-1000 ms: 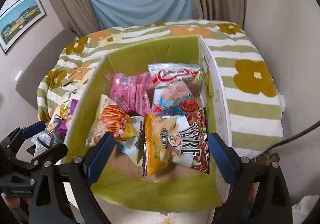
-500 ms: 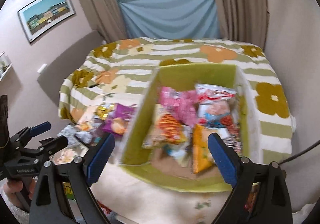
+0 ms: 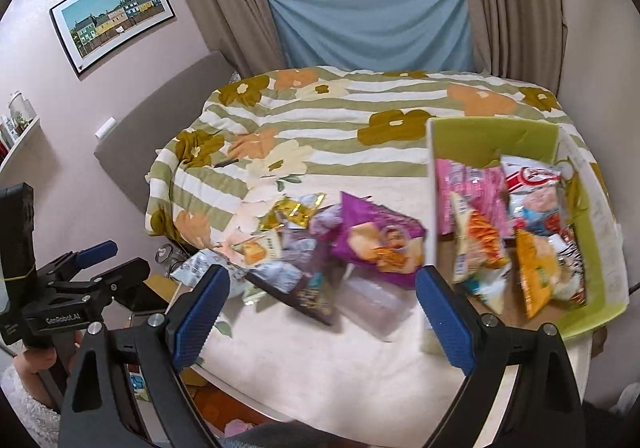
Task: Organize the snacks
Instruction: 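Move both tools back over the remaining snack pile, then grasp the grey bag with the left tool while the right grasps the brown bag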
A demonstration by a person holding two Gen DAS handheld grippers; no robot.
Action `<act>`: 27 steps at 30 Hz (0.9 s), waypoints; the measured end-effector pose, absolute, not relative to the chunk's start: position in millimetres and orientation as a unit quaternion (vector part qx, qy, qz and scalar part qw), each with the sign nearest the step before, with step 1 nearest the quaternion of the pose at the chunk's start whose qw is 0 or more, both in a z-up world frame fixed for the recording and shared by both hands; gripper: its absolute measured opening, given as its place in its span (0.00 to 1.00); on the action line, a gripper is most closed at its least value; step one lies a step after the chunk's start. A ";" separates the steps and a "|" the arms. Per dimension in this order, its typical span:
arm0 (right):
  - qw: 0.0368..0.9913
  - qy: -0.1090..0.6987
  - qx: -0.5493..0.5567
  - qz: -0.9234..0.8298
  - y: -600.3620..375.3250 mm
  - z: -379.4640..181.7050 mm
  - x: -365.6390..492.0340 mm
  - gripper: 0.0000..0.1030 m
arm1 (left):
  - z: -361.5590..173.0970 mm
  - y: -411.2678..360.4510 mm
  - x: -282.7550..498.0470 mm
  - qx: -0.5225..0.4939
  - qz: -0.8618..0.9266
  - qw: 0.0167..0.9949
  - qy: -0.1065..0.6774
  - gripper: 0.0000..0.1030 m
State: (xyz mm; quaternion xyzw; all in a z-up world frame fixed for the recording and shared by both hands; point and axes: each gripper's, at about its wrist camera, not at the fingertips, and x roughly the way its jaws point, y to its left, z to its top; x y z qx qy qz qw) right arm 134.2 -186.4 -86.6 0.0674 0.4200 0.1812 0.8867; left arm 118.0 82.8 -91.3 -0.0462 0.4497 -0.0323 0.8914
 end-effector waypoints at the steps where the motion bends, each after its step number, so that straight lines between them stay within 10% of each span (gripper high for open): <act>1: 0.886 0.422 0.071 0.178 -179.9 -87.9 134.6 0.90 | -94.9 90.9 121.2 -0.048 -0.037 0.889 0.454 0.99; 27: 0.838 0.512 0.159 0.107 -125.3 -183.7 200.9 0.90 | -238.1 125.9 204.8 -0.068 -0.094 0.809 0.576 0.99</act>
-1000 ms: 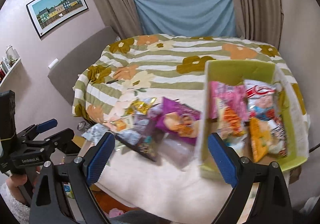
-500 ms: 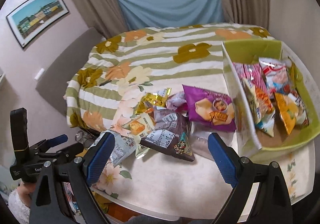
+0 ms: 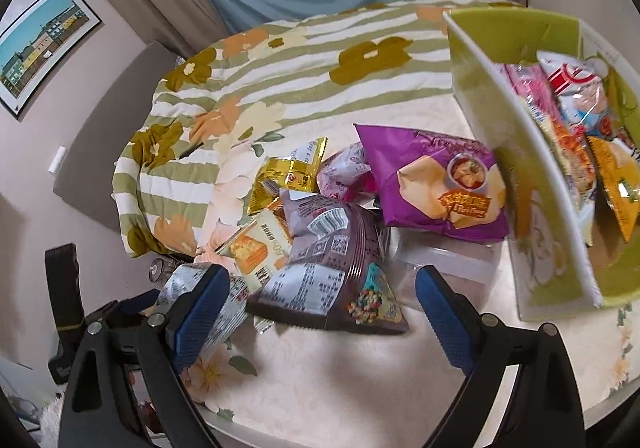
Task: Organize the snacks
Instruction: 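Grasp the grey bag with the left tool while the right grasps the brown bag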
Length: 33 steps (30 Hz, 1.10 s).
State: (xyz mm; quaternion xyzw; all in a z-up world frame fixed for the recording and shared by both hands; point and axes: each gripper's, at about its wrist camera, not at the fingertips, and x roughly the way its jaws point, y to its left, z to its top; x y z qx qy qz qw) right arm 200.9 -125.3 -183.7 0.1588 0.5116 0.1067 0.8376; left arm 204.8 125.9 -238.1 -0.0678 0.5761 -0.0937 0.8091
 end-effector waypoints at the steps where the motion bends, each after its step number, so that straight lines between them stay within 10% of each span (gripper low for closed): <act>1: 0.836 0.514 0.162 0.108 -125.5 -186.1 203.0 0.90 | -239.3 125.5 205.4 -0.066 -0.093 0.809 0.577 0.99; 15: 0.805 0.561 0.145 0.125 -117.8 -222.3 224.0 0.90 | -277.9 108.9 203.7 -0.052 -0.094 0.774 0.624 0.69; 33: 0.783 0.593 0.113 0.149 -103.6 -249.1 238.2 0.90 | -269.5 113.7 196.6 -0.070 -0.081 0.780 0.616 0.64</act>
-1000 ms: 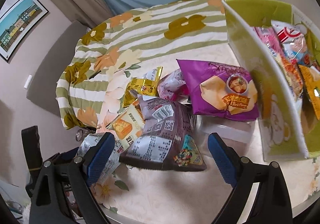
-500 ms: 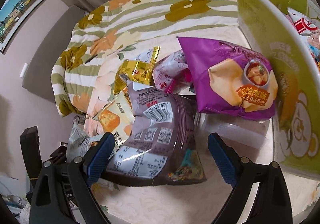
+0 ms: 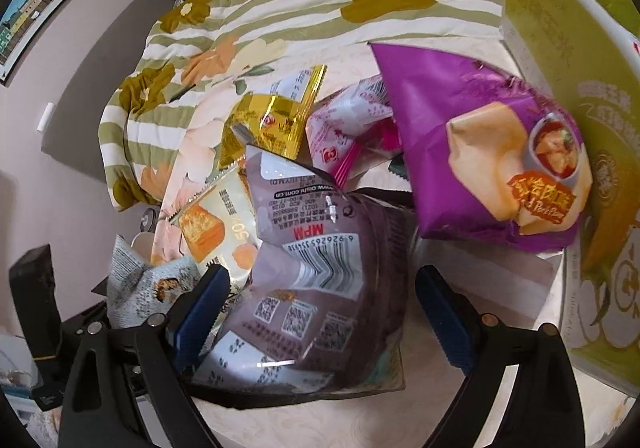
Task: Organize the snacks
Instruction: 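Grasp the grey bag with the left tool while the right grasps the brown bag, then carry both bags into the green box and open both tools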
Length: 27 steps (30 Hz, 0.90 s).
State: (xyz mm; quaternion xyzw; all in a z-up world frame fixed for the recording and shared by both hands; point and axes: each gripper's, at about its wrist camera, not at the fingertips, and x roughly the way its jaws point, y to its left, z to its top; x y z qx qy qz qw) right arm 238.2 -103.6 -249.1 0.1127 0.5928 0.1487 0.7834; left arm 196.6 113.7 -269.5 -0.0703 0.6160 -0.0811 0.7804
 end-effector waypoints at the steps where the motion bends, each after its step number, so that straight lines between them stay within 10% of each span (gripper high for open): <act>1: 0.782 0.595 0.111 0.150 -102.9 -250.0 237.6 0.89 | -268.9 114.2 196.2 -0.070 -0.081 0.781 0.616 0.64; 14: 0.785 0.591 0.106 0.154 -104.5 -247.6 226.5 0.64 | -251.6 117.6 189.2 -0.072 -0.087 0.792 0.601 0.64; 27: 0.813 0.547 0.122 0.161 -108.1 -197.9 196.4 0.63 | -183.1 122.8 177.4 -0.072 -0.128 0.835 0.531 0.64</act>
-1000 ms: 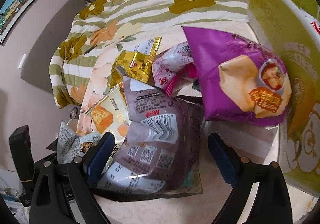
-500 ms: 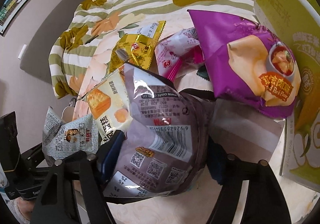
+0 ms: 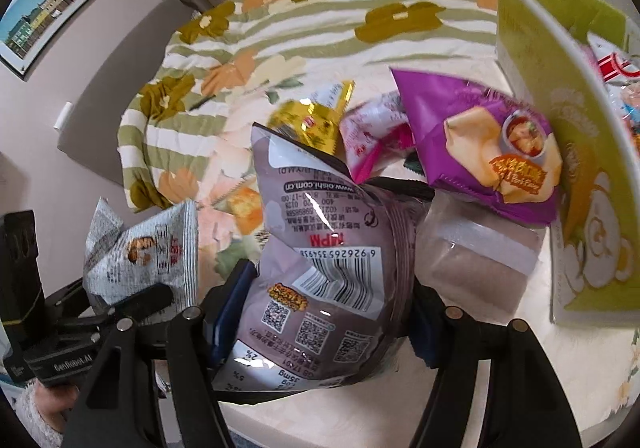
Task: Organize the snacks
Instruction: 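Carry both bags into the green box and open both tools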
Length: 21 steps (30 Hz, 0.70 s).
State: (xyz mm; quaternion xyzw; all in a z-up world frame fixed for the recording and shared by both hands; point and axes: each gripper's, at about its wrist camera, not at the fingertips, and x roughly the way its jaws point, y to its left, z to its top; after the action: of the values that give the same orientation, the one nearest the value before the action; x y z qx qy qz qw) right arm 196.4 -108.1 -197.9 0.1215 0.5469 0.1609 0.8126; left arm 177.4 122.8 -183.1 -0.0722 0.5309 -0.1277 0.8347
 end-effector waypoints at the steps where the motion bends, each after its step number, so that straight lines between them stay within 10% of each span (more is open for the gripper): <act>1: 0.816 0.541 0.124 0.161 -108.0 -191.7 192.9 0.63 | -173.8 122.0 177.7 -0.071 -0.134 0.840 0.521 0.64; 21: 0.898 0.409 0.140 0.079 -218.3 -68.2 131.2 0.63 | -59.0 -19.1 198.3 -0.022 -0.277 0.867 0.413 0.64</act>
State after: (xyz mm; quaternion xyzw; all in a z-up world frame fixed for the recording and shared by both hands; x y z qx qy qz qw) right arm 131.2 -218.3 -68.2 0.1401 0.4085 0.0787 0.8985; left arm 198.3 -19.1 -59.0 -0.0219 0.4132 -0.2766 0.8673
